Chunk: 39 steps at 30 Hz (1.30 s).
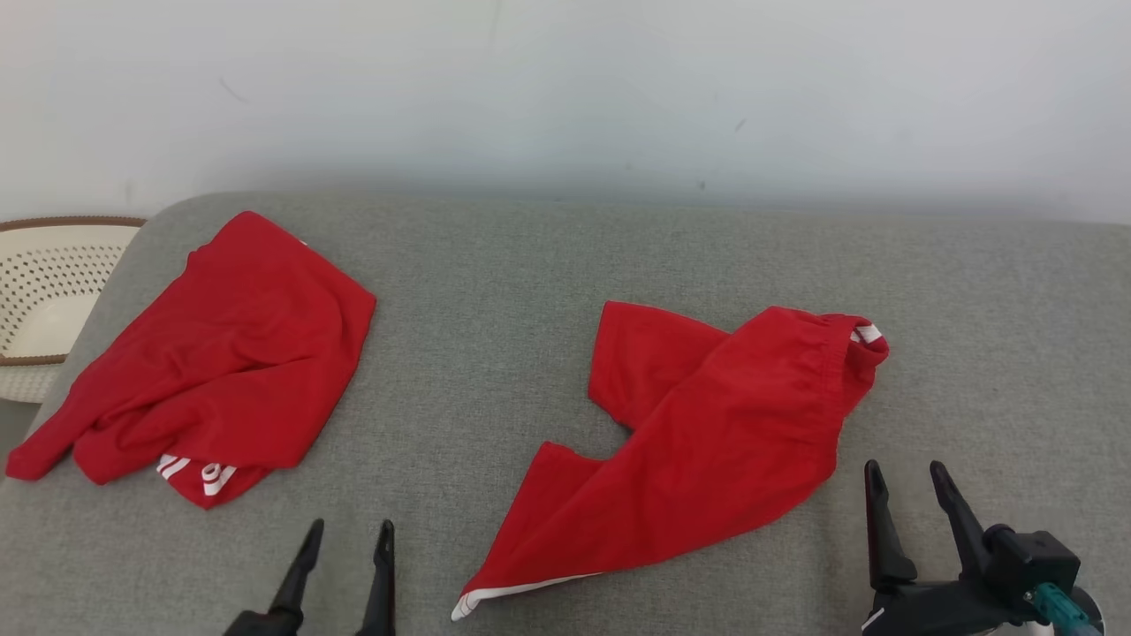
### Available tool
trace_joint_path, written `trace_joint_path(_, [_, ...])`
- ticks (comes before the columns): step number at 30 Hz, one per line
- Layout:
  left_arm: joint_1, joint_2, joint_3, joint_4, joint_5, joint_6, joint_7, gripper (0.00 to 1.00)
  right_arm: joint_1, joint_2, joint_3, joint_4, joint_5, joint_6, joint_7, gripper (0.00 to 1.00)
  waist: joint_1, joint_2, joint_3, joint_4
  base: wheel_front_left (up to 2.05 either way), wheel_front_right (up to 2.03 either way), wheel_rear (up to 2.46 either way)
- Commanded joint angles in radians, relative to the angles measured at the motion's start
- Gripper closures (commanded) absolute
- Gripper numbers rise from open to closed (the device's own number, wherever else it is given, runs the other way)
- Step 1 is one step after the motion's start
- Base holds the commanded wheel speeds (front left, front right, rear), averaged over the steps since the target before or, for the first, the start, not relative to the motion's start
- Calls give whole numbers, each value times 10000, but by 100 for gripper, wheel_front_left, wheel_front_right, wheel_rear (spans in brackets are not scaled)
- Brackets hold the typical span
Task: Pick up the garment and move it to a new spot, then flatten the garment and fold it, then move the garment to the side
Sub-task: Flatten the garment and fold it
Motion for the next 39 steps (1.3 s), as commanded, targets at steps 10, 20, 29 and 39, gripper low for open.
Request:
trace_joint_path(10, [-347,-149,649,-418,341,-14,-70,0,-96,-317,751,289,739,4,93,0,0,0,35,-271,0,0,0])
trace_joint_path(20, [-459,-418,763,-365,497,-195,-71,0,-1371,-1556,2120,1354,2419,4,438,0,0,0,289,-120,0,0,0])
trace_joint_path(29, [-628,-612,788,-193,552,-371,-72,0,-2547,-2179,3514,3135,3790,4,674,0,0,0,544,327,0,0,0])
trace_joint_path(39, [-615,-693,769,-53,579,-470,-72,0,-3216,-2444,4669,4118,4948,4,349,100,0,0,570,637,0,0,0])
